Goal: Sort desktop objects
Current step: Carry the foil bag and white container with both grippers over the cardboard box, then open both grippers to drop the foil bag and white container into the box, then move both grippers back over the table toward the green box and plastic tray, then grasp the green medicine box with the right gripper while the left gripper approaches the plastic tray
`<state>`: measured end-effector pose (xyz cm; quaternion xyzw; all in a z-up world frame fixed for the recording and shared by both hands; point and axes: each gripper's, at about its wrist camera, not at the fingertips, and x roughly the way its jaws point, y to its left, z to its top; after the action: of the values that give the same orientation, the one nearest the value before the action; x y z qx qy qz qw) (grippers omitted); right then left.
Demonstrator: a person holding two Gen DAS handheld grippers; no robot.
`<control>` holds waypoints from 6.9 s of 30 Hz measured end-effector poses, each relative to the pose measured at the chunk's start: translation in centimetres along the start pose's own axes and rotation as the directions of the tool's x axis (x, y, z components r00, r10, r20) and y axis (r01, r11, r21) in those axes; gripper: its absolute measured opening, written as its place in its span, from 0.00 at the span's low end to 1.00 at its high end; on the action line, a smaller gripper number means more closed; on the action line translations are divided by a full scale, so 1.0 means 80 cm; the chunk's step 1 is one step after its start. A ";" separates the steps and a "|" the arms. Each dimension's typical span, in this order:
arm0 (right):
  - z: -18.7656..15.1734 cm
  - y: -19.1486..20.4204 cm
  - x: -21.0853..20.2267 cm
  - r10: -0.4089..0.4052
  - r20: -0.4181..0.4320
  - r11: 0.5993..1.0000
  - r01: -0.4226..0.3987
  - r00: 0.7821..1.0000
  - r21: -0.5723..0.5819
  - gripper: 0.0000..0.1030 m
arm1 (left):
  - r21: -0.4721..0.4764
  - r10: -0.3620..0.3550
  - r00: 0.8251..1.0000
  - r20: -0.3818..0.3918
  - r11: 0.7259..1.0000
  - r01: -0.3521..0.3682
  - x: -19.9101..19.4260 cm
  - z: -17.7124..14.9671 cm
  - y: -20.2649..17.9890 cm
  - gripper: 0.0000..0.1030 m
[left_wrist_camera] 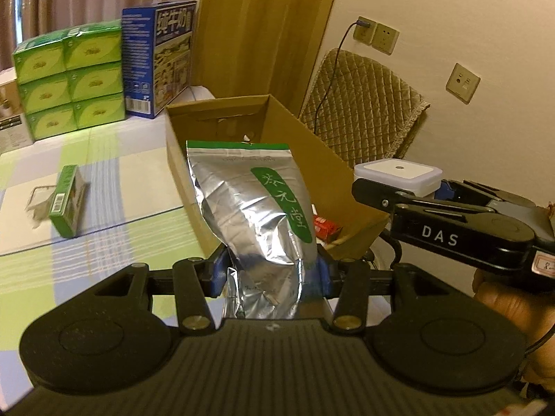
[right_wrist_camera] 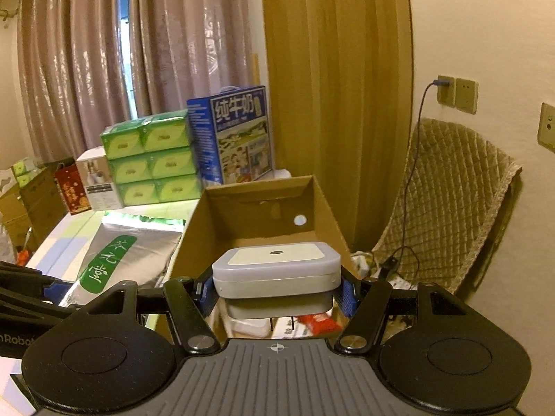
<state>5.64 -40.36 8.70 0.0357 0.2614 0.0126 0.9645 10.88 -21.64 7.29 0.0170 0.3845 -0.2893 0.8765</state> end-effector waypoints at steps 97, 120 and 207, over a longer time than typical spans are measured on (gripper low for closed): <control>-0.006 0.092 -0.007 0.194 -0.058 0.981 -0.193 0.979 0.025 0.98 | -0.171 0.242 0.966 0.094 0.960 -0.224 -0.086 -0.055 0.153 0.99; -0.027 0.207 0.038 0.309 -0.138 0.942 -0.323 0.941 -0.094 0.98 | -0.314 0.399 0.916 0.051 0.877 -0.364 -0.142 -0.113 0.284 0.99; -0.040 0.286 0.412 0.197 -0.225 0.955 -0.239 0.954 -0.177 0.27 | -0.138 0.300 0.951 0.072 0.948 -0.288 0.165 -0.010 0.455 0.98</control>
<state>32.35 -15.92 -8.93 -0.0351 0.3509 0.1497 0.9237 36.37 2.29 -9.29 0.0054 0.3545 -0.1309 0.9258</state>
